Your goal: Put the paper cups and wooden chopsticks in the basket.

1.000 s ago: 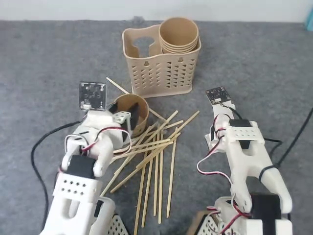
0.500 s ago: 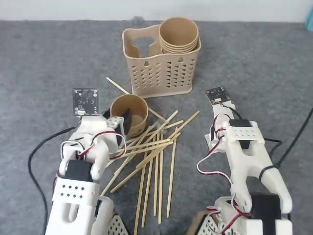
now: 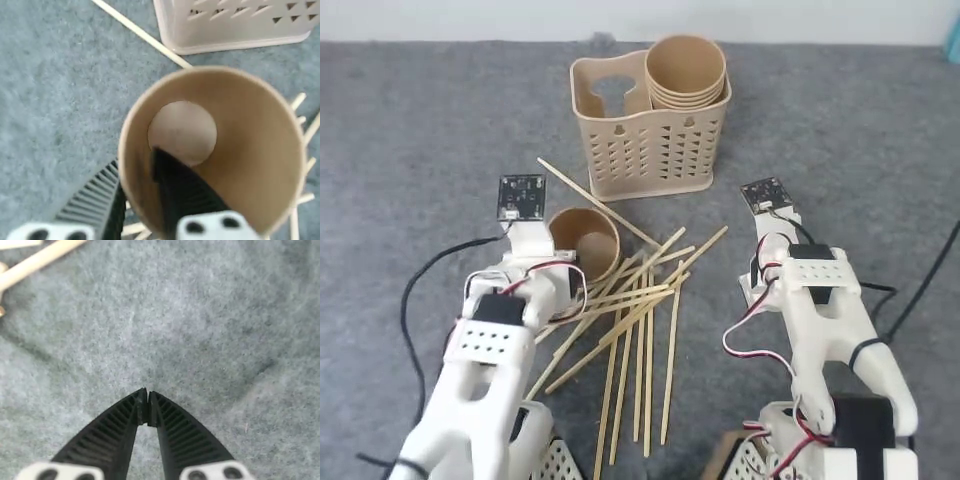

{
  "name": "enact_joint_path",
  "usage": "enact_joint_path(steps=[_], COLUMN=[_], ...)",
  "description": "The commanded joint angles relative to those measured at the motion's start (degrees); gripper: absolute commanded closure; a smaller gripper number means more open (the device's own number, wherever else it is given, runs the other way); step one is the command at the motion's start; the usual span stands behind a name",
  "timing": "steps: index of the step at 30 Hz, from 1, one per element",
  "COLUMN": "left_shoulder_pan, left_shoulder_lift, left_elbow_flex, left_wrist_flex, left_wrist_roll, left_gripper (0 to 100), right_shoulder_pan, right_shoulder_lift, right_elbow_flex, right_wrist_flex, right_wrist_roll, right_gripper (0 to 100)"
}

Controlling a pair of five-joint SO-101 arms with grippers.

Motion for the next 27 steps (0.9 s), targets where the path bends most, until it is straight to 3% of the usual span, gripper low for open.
enact_joint_path(steps=[1,12,23,27], left_shoulder_pan=[0.44,0.88,-5.36,-7.56], left_shoulder_lift=[1.41,-4.84,-5.27,-5.27], left_elbow_flex=[-4.97,-22.81,-29.41,-31.52], left_wrist_flex=[0.62,20.48,22.95,28.66], left_wrist_roll=[0.35,6.07,6.07,6.07], left_gripper=[99,99,99,99], right_shoulder_pan=[-0.13,-0.13,-0.04,-0.04], right_shoulder_lift=[-0.31,-0.31,-0.31,-0.31], right_elbow_flex=[-0.26,-0.26,-0.26,-0.26], right_wrist_flex=[-0.31,-0.31,0.31,0.31], right_wrist_roll=[0.53,0.7,0.79,0.79], right_gripper=[99.1,99.1,99.1,99.1])
